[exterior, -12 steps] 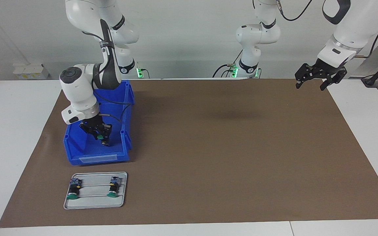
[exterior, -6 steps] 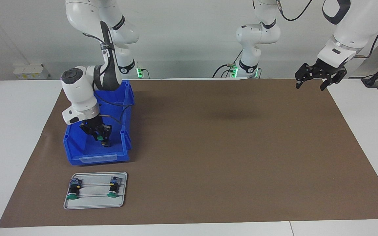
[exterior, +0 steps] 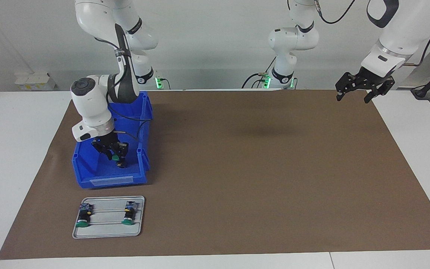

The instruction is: Place and press button with both arms

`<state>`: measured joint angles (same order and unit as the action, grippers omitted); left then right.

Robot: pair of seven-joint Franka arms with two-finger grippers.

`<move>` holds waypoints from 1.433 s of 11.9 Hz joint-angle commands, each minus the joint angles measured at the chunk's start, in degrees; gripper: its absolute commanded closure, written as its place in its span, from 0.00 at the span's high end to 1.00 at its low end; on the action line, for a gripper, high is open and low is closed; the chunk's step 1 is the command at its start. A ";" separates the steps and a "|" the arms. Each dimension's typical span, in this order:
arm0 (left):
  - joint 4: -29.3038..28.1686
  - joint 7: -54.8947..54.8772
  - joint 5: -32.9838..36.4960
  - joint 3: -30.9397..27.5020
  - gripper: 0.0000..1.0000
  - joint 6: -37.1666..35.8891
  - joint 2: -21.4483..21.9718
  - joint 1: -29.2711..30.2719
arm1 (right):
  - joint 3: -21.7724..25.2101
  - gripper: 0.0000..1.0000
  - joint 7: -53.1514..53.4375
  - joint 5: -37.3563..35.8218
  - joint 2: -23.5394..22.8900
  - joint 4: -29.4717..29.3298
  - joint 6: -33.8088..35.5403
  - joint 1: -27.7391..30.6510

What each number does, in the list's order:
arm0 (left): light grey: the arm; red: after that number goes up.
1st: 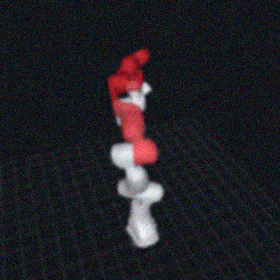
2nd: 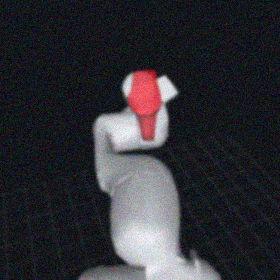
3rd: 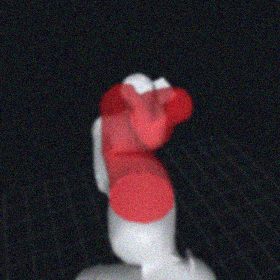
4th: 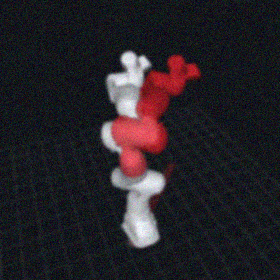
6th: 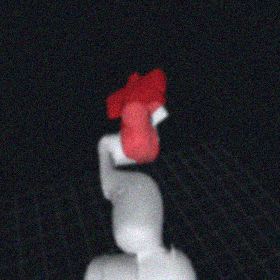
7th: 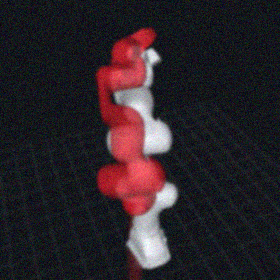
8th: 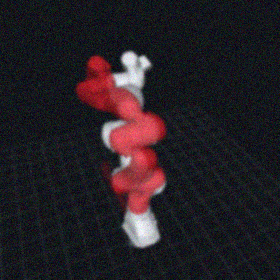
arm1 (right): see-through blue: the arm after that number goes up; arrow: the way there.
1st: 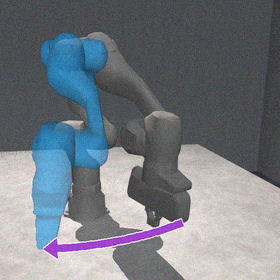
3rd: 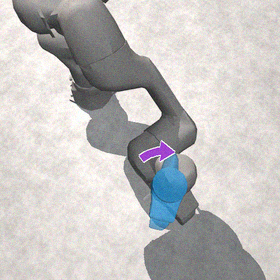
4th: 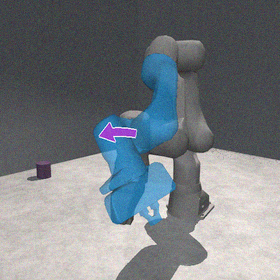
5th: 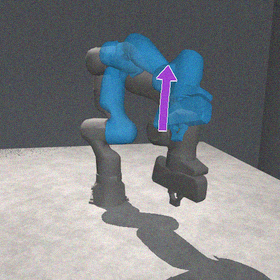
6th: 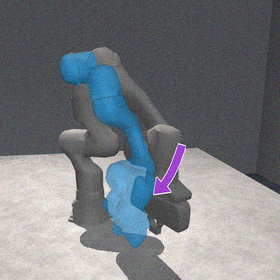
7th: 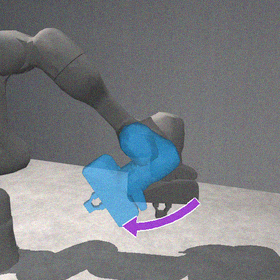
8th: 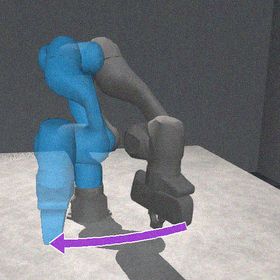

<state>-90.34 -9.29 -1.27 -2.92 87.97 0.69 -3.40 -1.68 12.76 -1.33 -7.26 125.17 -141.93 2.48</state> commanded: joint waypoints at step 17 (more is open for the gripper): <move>-1.68 0.59 1.10 0.29 1.00 0.18 1.51 0.33 | -0.34 0.97 0.42 0.80 3.38 -3.35 6.22 -0.02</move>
<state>-90.34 -9.29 -1.27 -2.92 87.97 0.69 -3.40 -1.73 12.87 -1.33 -5.68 122.87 -138.84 2.41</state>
